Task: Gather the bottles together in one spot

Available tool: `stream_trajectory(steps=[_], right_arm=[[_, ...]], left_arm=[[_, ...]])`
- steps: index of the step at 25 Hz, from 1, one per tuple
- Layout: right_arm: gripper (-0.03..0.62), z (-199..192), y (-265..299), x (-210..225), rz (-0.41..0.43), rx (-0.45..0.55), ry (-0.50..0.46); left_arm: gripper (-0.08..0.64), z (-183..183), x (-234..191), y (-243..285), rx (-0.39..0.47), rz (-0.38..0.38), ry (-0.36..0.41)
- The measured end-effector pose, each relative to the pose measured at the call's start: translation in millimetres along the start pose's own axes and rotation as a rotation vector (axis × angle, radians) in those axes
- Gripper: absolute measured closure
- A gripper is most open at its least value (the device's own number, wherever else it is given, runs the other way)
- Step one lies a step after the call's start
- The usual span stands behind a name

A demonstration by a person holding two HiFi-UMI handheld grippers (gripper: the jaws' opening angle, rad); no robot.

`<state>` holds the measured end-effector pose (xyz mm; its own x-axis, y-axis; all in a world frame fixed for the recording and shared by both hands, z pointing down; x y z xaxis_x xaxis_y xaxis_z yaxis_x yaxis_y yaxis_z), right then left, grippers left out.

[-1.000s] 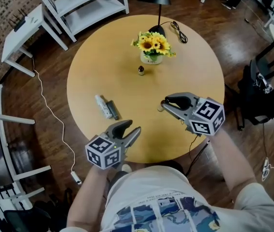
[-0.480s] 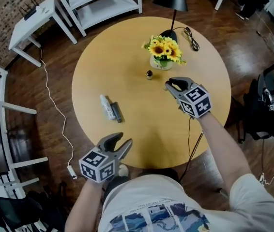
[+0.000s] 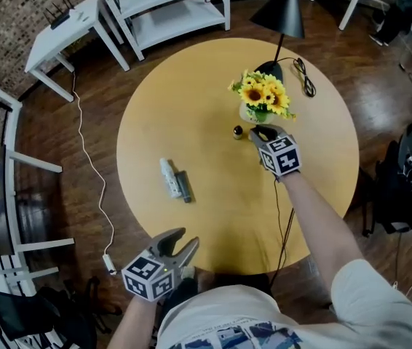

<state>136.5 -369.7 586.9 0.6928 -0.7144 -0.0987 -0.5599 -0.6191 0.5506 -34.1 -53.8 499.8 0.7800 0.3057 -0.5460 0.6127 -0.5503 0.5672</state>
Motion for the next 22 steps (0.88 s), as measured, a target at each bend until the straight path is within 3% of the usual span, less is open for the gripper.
stream_trajectory(steps=[15, 22], right_arm=[[0.495, -6, 27, 0, -0.088, 0.008, -0.008], [0.428, 3, 15, -1, -0.144, 0.029, -0.009]], left_arm=[[0.403, -2, -15, 4, -0.011, -0.004, -0.009], [0.403, -2, -23, -12, 0.001, -0.017, 0.023]])
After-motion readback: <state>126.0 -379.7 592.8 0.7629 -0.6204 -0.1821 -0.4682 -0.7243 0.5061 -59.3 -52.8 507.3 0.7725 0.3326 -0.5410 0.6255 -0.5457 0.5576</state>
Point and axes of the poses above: the fingertips, and each gripper's own axes: y forward along the fingers, x to its right, z out of its top, the point moved 1 cm from there along -y, backward along the fingers, and after that the axes turned 9 degrees about -y, right-handed, at the moved point
